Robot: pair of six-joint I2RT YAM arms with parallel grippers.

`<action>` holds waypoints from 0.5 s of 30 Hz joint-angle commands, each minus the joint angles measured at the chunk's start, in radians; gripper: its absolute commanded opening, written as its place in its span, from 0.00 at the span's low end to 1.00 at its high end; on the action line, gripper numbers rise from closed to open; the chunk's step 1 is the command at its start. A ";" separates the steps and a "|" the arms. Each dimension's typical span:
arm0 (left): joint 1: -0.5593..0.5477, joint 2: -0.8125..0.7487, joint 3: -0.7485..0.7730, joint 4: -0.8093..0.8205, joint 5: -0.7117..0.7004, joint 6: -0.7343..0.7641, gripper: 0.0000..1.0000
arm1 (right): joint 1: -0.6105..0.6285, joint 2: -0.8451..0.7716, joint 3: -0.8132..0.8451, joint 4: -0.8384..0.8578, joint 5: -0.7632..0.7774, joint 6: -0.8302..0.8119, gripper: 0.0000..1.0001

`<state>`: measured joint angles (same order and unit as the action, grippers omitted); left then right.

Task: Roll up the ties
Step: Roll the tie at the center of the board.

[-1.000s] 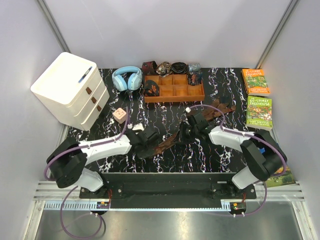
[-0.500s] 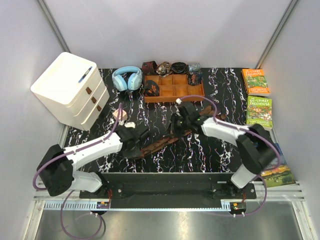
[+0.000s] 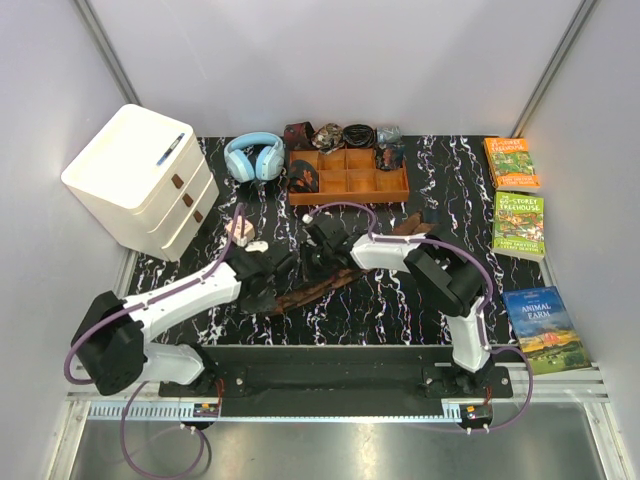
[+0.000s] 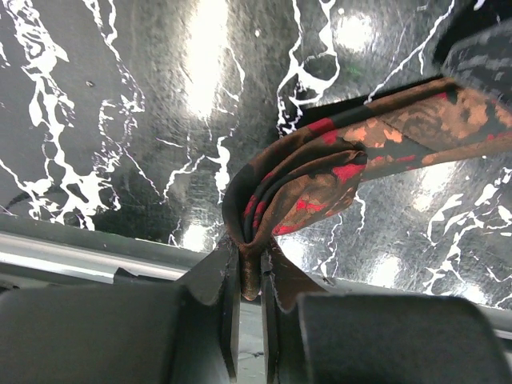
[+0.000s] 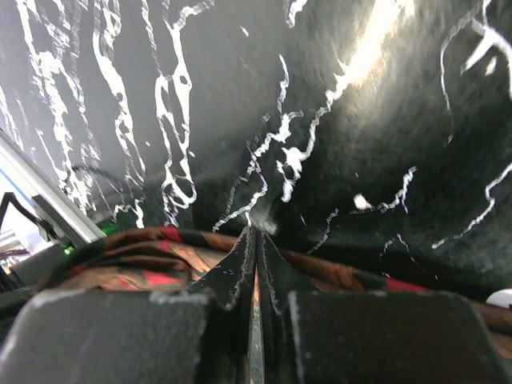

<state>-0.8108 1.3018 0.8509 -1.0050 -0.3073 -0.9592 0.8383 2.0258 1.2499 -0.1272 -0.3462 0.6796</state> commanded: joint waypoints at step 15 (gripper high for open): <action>0.059 -0.001 -0.006 0.017 -0.042 0.080 0.00 | -0.007 -0.091 -0.110 -0.028 0.003 0.051 0.04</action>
<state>-0.7570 1.2774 0.8501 -1.0004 -0.3115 -0.9001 0.8310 1.9858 1.1458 -0.0742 -0.3782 0.7345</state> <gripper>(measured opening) 0.126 0.044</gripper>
